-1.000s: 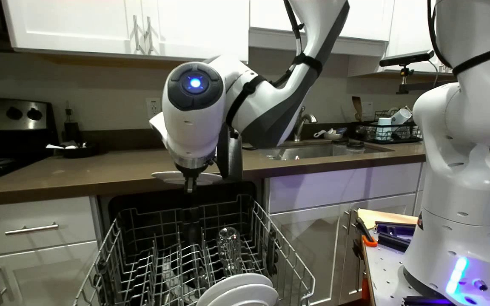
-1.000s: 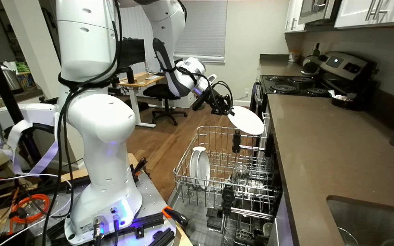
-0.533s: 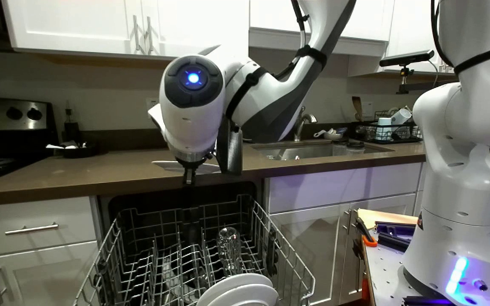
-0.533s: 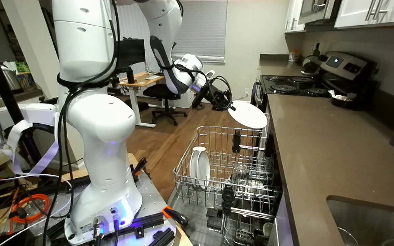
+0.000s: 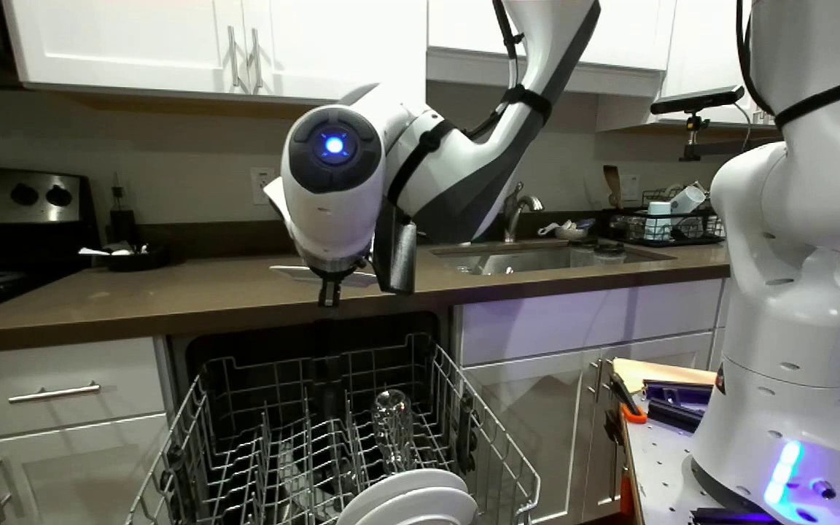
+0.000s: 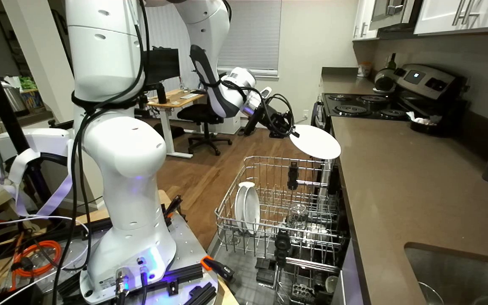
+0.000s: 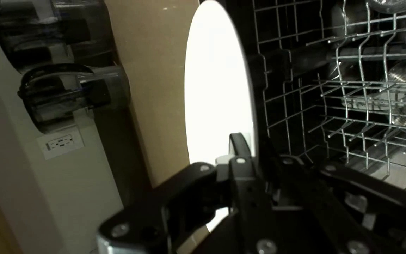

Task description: Remove a plate from the dishwasher and put it on the counter

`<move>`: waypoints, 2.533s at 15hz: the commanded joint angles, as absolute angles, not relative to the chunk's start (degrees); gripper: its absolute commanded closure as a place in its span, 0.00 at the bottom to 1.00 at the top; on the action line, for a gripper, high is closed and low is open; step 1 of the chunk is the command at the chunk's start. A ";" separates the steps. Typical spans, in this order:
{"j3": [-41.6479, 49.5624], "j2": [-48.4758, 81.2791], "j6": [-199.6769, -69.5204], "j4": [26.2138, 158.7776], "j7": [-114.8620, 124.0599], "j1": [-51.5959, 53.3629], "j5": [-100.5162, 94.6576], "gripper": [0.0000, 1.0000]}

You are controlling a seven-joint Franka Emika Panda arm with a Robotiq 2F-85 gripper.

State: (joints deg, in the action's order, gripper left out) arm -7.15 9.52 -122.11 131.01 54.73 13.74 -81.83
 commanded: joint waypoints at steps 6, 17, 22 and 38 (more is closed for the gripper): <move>-6.52 15.93 -118.96 123.49 55.70 10.53 -83.95 0.93; -3.67 26.05 -116.35 112.45 54.74 9.32 -83.63 0.93; -2.60 28.98 -118.11 108.40 53.38 7.62 -83.20 0.93; -2.55 37.14 -122.40 98.02 44.34 3.26 -74.20 0.93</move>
